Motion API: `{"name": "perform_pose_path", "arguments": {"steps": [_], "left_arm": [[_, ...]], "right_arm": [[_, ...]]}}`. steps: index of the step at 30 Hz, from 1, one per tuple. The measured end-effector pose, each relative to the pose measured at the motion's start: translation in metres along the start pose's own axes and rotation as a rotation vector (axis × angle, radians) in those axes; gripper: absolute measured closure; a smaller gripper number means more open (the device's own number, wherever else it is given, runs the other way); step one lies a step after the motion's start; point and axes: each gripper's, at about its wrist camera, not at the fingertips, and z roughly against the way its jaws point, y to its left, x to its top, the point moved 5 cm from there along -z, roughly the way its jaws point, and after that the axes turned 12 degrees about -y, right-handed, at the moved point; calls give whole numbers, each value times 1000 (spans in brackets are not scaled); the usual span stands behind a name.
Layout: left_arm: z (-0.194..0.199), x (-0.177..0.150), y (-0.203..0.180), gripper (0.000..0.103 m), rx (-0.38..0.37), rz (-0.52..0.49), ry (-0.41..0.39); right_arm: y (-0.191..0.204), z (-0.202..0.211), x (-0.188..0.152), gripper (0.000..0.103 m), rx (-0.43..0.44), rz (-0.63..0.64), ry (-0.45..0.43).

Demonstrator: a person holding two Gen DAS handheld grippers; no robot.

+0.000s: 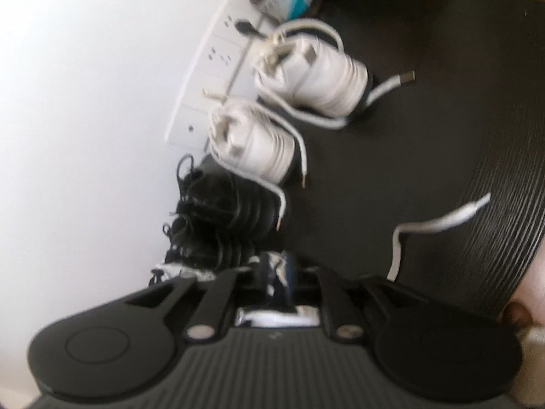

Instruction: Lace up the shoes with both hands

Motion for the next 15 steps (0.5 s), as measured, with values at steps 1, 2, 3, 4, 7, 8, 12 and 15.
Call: {"name": "perform_pose_path", "arguments": {"steps": [1, 2, 3, 4, 7, 8, 12, 15], "left_arm": [[-1, 0, 0, 52, 9, 3, -5], [-1, -1, 0, 52, 21, 4, -11], [0, -2, 1, 52, 29, 10, -15], [0, -3, 2, 51, 36, 20, -17], [1, -7, 8, 50, 58, 42, -14], [1, -9, 10, 50, 67, 44, -11], [3, -18, 19, 49, 119, 46, -1], [3, -28, 25, 48, 129, 70, 17]], "right_arm": [[1, -2, -4, 76, 12, -12, 23], [3, -4, -8, 76, 27, -23, 47], [6, -6, -12, 75, 39, -30, 67], [9, -9, -17, 74, 50, -34, 85], [14, -20, -30, 71, 60, -36, 134], [15, -23, -34, 71, 57, -35, 146], [19, -33, -43, 73, 43, -16, 136], [27, -32, -42, 97, 63, 38, 96]]}}
